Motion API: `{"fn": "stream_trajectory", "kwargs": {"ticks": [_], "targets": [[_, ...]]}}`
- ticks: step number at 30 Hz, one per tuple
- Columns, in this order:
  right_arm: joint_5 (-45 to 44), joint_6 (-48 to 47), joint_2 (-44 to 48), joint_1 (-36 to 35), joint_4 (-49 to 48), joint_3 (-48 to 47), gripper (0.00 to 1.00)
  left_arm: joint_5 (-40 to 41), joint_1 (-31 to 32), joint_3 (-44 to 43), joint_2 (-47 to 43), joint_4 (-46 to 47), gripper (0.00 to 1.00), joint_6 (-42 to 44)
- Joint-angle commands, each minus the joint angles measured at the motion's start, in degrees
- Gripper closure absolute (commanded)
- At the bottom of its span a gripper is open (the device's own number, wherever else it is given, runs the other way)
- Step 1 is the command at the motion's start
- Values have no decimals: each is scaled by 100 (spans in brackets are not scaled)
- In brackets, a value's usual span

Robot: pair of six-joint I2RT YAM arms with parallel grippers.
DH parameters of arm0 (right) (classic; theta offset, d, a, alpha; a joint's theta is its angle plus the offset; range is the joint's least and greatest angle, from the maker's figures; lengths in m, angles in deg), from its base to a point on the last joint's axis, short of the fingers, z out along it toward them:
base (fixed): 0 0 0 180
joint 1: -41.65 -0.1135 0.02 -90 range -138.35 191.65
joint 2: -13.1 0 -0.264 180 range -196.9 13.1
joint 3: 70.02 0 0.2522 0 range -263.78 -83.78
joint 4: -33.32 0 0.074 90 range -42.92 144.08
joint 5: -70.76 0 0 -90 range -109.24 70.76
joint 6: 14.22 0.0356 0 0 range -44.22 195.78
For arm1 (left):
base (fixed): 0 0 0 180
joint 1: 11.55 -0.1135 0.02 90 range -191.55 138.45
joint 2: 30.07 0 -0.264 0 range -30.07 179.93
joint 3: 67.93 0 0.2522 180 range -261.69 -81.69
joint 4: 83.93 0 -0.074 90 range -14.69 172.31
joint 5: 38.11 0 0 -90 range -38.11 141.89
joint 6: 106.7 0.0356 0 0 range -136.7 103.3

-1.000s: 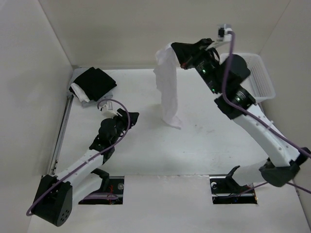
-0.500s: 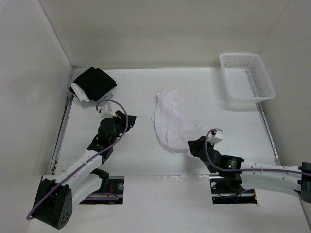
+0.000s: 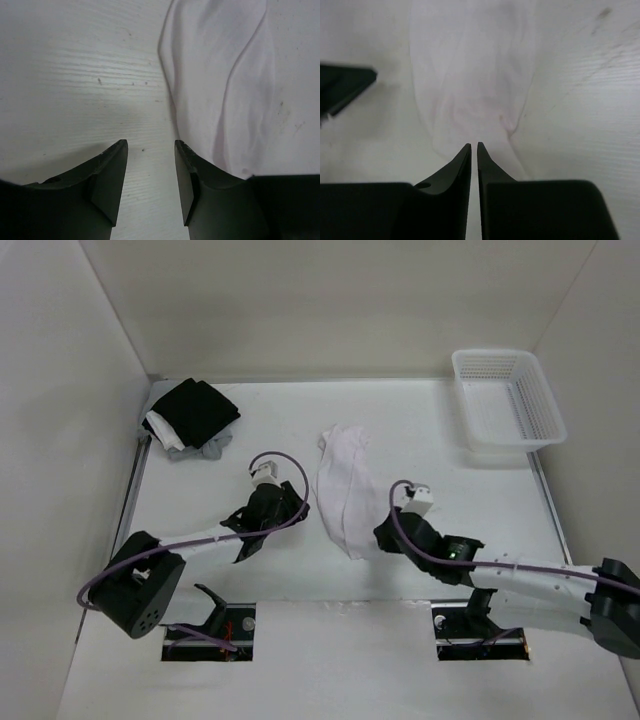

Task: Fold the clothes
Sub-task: Flatten the tank top out

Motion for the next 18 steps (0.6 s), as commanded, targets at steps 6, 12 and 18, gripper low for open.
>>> {"fn": "stream_trajectory", "kwargs": {"ticks": [6,12,18], "targets": [[963,-697,-1270,-1147,-281,-759,74,-65,120,-448,541,865,59,5],[893,-1006,-2238,-1183,-167,-1322,70,-82,68,-211,305,918,59,-13],[287,-883,-2862,-1183,685,-1797,71,-82,-11,-26,163,936,59,-22]]}}
